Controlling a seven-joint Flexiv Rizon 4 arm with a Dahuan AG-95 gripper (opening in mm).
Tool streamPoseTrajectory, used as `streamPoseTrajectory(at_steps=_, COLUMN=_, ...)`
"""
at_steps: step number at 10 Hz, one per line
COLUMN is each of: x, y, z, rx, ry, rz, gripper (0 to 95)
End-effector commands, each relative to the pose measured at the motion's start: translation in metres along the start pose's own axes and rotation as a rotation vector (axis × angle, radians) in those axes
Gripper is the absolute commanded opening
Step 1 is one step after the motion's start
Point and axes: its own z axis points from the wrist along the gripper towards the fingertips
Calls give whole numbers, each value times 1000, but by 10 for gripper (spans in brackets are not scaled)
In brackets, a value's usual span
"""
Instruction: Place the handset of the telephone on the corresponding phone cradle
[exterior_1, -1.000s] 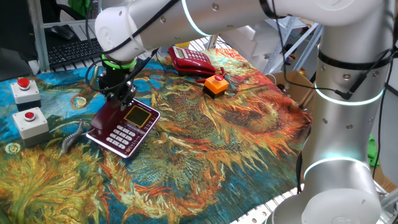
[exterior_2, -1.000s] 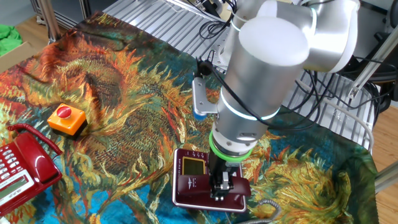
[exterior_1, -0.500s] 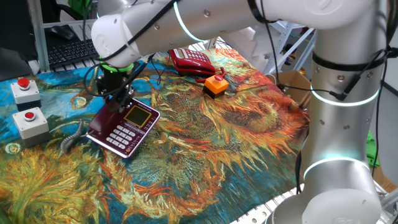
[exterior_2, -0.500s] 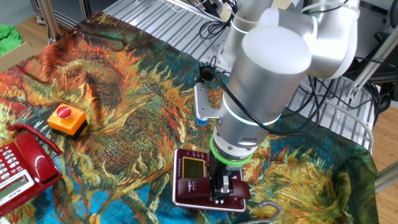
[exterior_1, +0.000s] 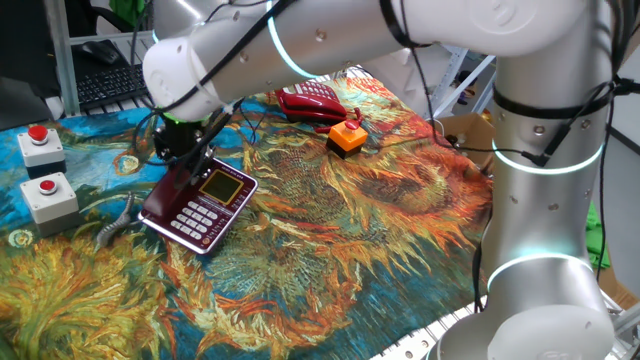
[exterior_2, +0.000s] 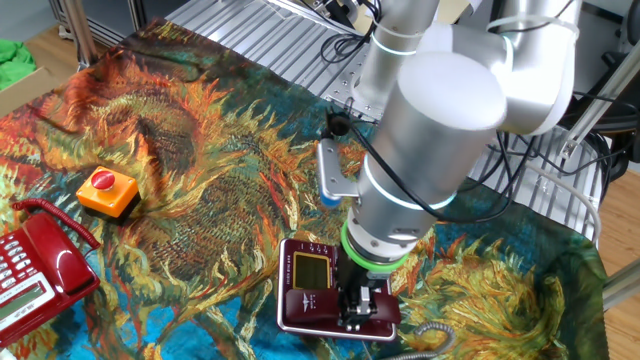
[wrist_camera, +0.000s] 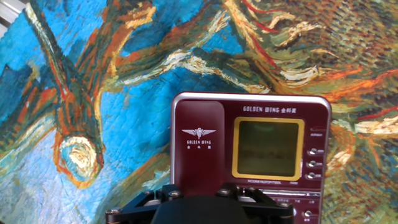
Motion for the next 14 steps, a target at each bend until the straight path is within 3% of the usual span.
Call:
streamPoseTrajectory(at_steps=1, x=1, y=-2, z=0, rx=1, ry=-11, rz=0, gripper=0)
streamPoseTrajectory(at_steps=5, x=2, y=-3, z=0, rx=-4, ry=-25, rz=5, gripper=0)
streamPoseTrajectory(at_steps=14, x=2, y=-2, z=4, rx=1, ry=-24, rz=21, gripper=0)
